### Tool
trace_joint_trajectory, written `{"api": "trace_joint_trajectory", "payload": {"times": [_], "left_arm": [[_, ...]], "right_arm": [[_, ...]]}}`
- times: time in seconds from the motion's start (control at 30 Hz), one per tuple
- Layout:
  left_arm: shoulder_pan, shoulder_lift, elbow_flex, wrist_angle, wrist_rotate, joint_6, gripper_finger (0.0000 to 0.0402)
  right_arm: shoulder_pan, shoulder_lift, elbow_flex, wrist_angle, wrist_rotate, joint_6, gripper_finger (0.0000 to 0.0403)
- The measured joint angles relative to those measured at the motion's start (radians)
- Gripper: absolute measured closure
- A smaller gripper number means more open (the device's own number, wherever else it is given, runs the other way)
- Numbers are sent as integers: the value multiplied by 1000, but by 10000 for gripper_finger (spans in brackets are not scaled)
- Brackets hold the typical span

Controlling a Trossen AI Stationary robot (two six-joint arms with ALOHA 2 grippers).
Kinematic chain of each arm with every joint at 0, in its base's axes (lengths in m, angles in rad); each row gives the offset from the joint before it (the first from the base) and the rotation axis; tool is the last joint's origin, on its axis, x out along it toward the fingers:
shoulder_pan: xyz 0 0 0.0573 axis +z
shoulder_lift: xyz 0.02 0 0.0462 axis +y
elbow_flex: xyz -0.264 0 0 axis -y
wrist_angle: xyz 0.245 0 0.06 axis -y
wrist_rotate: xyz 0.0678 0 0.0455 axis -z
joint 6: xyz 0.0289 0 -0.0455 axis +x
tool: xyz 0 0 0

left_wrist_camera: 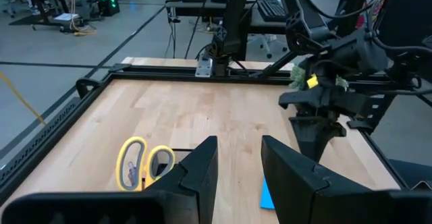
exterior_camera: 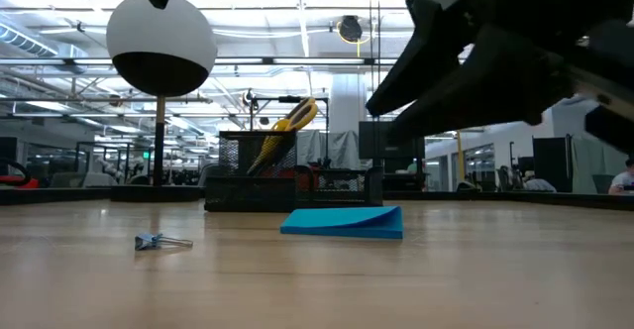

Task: Pick and place office supplies into organizer
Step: Put the blue sticky note into the black mesh desk organizer

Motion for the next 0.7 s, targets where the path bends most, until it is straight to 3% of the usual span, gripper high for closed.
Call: {"api": "trace_joint_trajectory", "payload": {"times": [0.3, 0.7], "left_arm": [[0, 0, 0, 0, 0, 0, 282], [0, 0, 0, 0, -1, 1, 282]], "right_arm": [[1, 85, 0, 3, -1, -3, 282], [3, 90, 0, -6, -55, 11, 282]]}}
